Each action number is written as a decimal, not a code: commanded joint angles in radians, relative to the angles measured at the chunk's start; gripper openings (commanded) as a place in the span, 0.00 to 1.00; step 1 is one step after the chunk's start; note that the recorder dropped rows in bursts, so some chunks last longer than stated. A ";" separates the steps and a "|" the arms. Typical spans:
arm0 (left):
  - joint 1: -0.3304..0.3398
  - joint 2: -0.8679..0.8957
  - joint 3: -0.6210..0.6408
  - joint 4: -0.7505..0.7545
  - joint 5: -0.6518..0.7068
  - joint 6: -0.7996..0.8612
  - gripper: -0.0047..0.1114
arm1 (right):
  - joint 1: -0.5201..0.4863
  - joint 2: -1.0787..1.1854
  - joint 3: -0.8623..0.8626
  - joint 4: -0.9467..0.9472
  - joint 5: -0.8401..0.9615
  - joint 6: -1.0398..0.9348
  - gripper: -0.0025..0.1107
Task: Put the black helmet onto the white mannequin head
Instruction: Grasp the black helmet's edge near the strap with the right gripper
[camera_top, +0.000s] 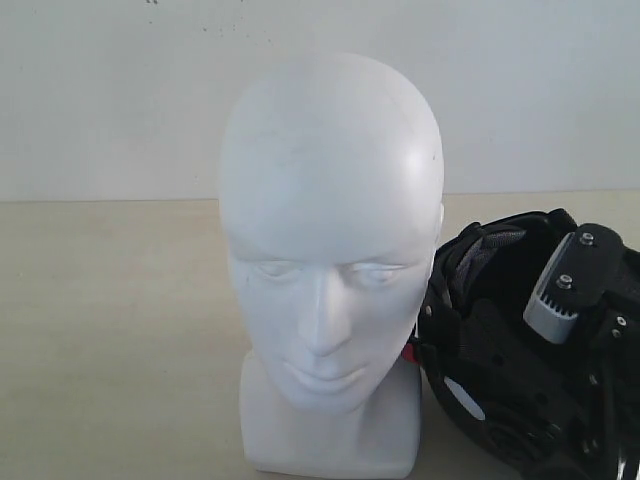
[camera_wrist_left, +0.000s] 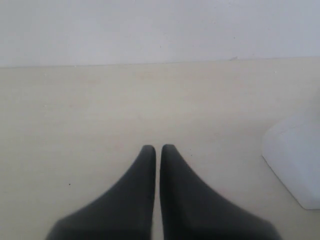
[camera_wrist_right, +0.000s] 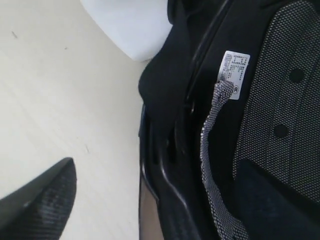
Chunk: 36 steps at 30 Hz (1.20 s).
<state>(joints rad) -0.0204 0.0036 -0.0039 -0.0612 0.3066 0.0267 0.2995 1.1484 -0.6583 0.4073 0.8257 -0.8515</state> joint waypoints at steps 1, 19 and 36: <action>0.000 -0.004 0.004 -0.002 -0.010 0.002 0.08 | 0.002 0.003 0.037 -0.005 -0.062 -0.014 0.74; 0.000 -0.004 0.004 -0.002 -0.010 0.002 0.08 | 0.002 0.155 0.053 0.023 -0.214 -0.015 0.74; 0.000 -0.004 0.004 -0.002 -0.010 0.002 0.08 | 0.002 0.292 0.053 0.030 -0.283 -0.026 0.44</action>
<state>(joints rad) -0.0204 0.0036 -0.0039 -0.0612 0.3066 0.0267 0.3005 1.4340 -0.6076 0.4423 0.5512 -0.8696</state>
